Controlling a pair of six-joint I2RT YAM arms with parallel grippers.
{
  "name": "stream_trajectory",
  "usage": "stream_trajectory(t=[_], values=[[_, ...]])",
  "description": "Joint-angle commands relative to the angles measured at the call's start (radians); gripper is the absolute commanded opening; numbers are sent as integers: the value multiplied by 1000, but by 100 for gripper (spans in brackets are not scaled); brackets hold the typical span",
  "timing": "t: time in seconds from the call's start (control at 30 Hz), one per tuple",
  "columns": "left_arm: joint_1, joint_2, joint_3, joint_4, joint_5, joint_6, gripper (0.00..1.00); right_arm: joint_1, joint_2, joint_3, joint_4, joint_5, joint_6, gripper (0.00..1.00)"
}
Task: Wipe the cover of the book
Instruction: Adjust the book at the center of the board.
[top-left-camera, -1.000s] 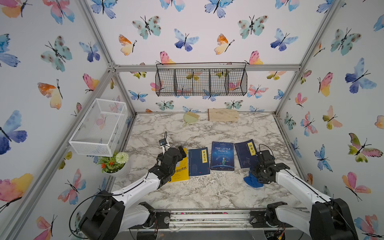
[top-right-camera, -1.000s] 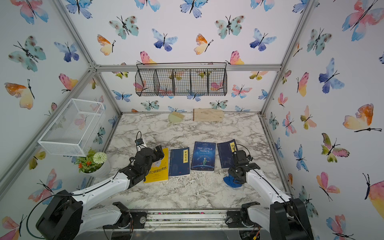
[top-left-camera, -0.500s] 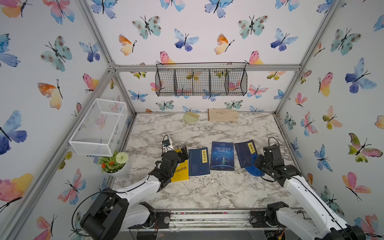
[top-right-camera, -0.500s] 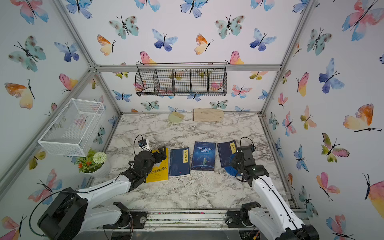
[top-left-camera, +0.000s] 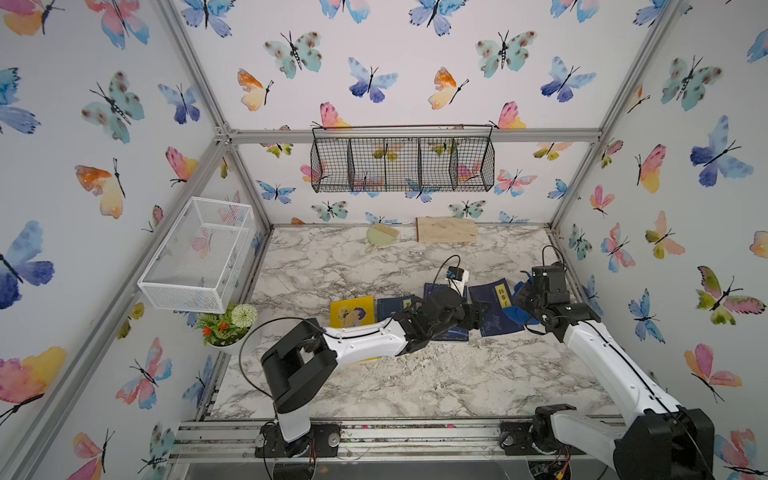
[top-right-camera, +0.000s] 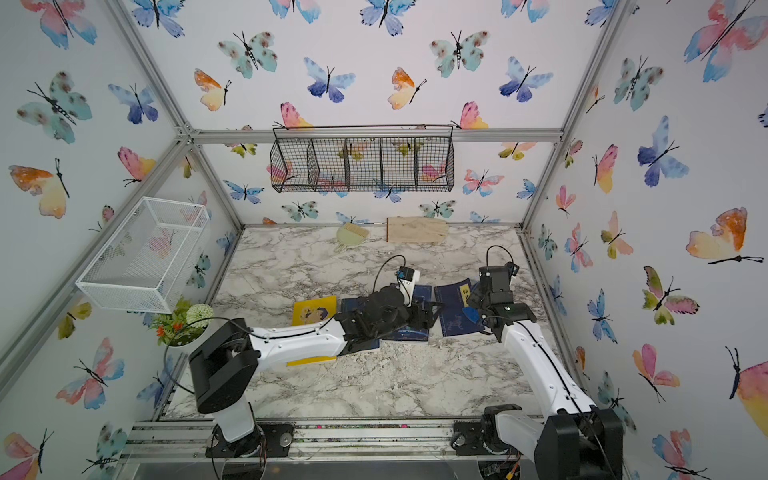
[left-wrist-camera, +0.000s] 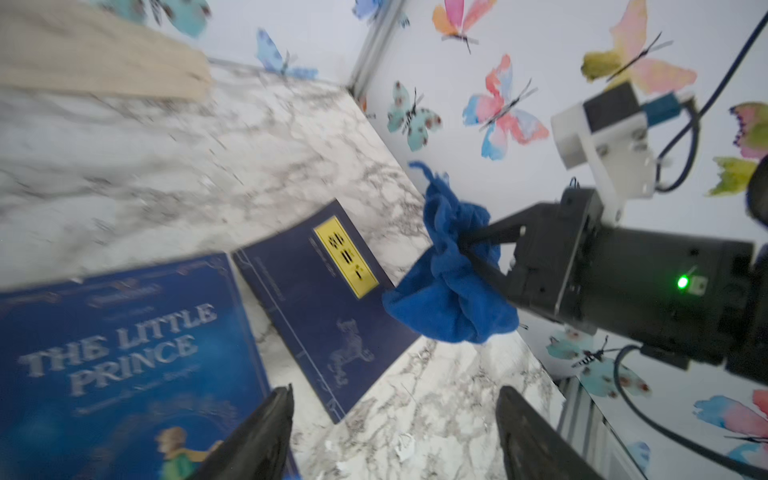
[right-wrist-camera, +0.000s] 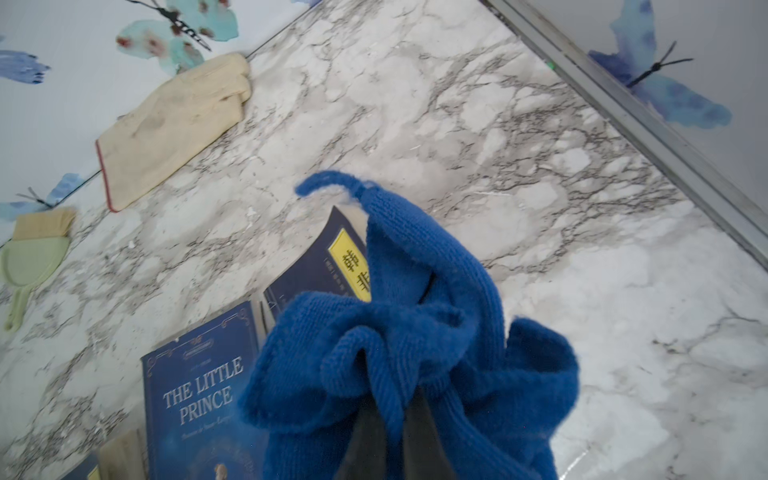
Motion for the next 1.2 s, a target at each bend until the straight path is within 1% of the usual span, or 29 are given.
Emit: stream_trajectory(t=[0.0, 0.1, 0.23, 0.3, 0.47, 0.6, 0.67, 0.73, 0.83, 0.93, 1.07, 1.17], values=[[-3, 127, 85, -133, 29, -69, 74, -79, 4, 7, 33, -33, -35, 2], [-9, 199, 143, -141, 34, -118, 72, -126, 24, 7, 44, -80, -57, 2], [-21, 287, 236, -145, 49, -166, 72, -132, 59, 18, 45, -106, -64, 2], [-21, 336, 286, -175, 43, -179, 72, -132, 74, 11, 60, -133, -60, 2], [-24, 408, 368, -313, -96, -172, 68, -132, 108, 0, 86, -223, -59, 2], [-27, 447, 413, -375, -154, -150, 59, -132, 116, 3, 80, -230, -62, 2], [-31, 474, 452, -402, -163, -139, 56, -132, 118, 1, 92, -245, -64, 2], [-37, 512, 502, -432, -160, -135, 54, -132, 122, -2, 109, -288, -61, 2], [-39, 553, 563, -491, -153, -134, 47, -132, 141, -8, 137, -338, -57, 2], [-41, 549, 563, -520, -164, -135, 40, -132, 187, 1, 150, -337, -54, 2], [-44, 524, 514, -508, -196, -138, 35, -132, 267, 9, 150, -337, -34, 2], [-43, 530, 511, -511, -197, -140, 32, -132, 331, -15, 181, -337, -9, 2]])
